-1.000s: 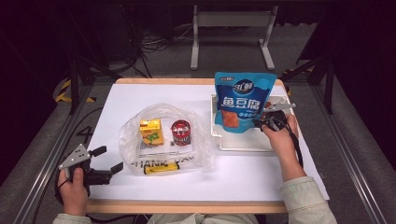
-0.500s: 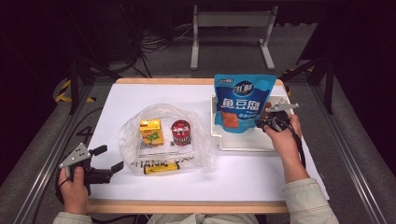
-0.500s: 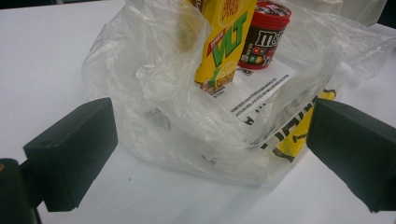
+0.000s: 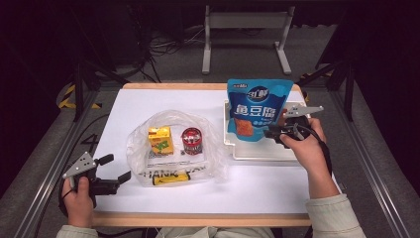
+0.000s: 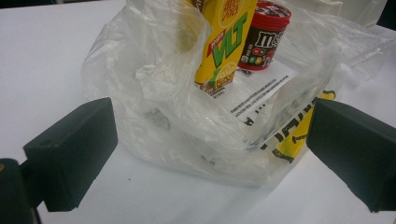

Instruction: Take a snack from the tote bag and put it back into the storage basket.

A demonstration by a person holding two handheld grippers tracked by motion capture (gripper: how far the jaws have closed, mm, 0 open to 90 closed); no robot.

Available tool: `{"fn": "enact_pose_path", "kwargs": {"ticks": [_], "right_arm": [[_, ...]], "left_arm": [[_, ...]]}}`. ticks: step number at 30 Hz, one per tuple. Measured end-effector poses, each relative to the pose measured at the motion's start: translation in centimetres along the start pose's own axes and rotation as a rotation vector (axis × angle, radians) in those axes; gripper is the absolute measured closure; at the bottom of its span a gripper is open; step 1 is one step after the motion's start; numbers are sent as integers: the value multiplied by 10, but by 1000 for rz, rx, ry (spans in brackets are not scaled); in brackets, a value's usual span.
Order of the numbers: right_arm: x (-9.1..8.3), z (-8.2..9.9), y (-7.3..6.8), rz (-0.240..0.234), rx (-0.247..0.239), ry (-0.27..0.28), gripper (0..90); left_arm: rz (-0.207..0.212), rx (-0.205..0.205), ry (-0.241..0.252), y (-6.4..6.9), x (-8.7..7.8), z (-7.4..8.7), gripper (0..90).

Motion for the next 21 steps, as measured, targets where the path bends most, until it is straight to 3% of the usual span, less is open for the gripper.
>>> {"fn": "enact_pose_path", "kwargs": {"ticks": [13,21], "right_arm": [[2,-42,-31,-94,-77,59,433],[7,-65,-42,-122,-122,96,298]], "left_arm": [[2,12,1,0,1,-1,27],[3,11,-6,1,0,-1,26]]}}
Point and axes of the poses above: each handheld gripper's, and its own axes: x roughly forward along the jaws, z roughly out of its underside, y roughly to its right, the point moved 5 cm from there along x, roughly forward along the jaws, and after that the axes turned 15 degrees about -x, right-handed, at the moved point
